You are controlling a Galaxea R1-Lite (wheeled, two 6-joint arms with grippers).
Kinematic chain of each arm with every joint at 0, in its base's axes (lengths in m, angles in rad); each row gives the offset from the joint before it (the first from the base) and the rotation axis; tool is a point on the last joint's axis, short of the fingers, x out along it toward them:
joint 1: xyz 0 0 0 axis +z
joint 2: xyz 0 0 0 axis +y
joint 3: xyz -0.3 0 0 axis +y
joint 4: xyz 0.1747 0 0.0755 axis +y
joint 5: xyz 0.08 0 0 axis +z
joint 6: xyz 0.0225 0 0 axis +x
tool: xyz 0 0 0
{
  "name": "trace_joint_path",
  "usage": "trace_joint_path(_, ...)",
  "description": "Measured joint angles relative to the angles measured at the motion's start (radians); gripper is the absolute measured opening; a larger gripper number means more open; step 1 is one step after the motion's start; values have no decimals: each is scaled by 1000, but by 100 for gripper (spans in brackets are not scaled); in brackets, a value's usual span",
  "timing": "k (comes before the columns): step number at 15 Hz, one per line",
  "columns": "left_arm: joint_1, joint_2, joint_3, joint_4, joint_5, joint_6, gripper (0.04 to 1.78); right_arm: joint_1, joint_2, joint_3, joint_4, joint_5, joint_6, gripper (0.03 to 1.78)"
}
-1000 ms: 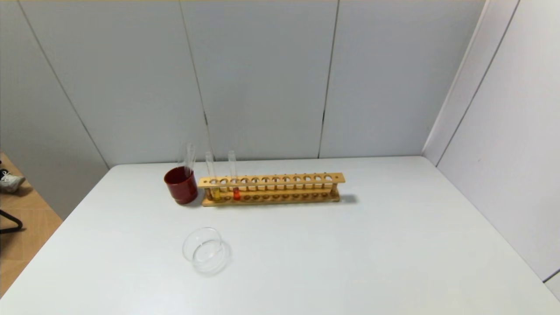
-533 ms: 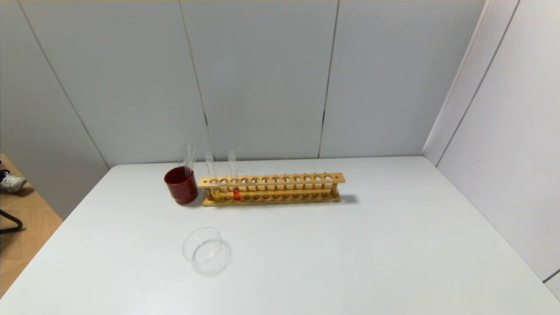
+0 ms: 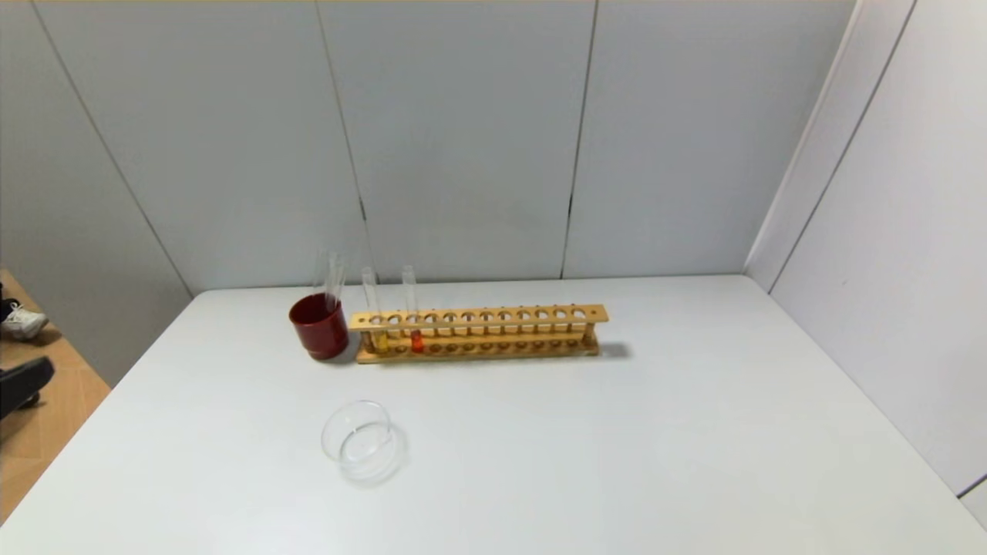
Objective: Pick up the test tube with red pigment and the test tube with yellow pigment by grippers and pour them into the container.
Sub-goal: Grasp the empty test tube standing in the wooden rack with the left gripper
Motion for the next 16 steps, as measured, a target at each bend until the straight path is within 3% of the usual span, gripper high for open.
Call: trace_joint_path(16,-152,836,27,-605,-18,-16,175,0,0,0,0,0,0,175)
